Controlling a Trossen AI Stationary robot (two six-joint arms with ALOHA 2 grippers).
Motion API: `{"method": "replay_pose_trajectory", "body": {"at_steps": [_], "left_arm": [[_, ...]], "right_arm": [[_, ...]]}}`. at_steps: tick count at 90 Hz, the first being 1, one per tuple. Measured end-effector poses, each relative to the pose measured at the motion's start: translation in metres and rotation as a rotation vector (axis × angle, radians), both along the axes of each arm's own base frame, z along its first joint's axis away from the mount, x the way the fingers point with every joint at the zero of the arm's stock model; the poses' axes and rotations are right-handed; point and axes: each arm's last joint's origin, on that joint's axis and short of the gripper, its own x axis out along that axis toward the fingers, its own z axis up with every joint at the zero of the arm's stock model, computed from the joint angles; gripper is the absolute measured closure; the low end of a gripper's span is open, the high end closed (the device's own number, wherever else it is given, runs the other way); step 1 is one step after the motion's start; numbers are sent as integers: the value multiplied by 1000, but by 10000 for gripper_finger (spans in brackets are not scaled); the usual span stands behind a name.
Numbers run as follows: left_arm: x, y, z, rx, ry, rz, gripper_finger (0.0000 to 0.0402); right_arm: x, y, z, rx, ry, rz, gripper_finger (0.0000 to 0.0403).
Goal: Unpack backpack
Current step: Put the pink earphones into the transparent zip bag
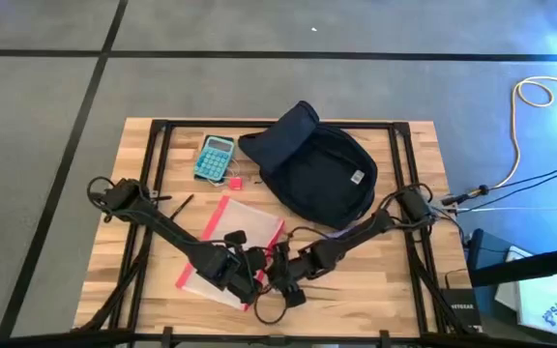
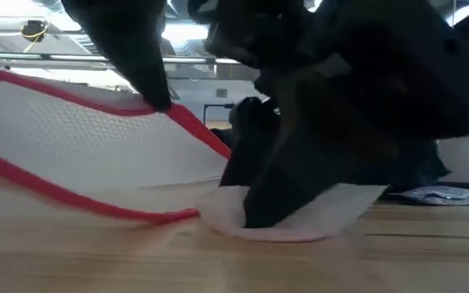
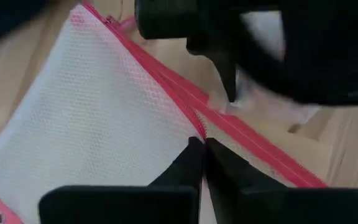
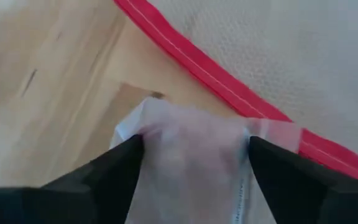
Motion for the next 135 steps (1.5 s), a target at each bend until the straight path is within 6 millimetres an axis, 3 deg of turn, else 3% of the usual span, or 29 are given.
{"method": "replay_pose_trajectory", "body": {"at_steps": [19,42,53,65,85,119,135], "left_arm": [[0,0,0,1,2,0,401],[-2,1,-1,13,22,0,401],[-2,1,-1,9,17,4,402],[-1,1,0,4,10,6,402],[2,-2,1,-9,-20,-5,402],[6,-3,2,-22,-57,-28,402],[6,-3,2,-24,-60,-27,402]], "right_arm": [[2,1,-8,6,-2,27,198],[0,2,1,27,-8,97,332],[-3,0,10,23,-6,103,376],[-2,1,26,43,-73,109,375],[8,4,35,59,-220,69,325],[16,-8,31,-48,-275,-95,373],[15,-10,31,-108,-288,-142,345]]}}
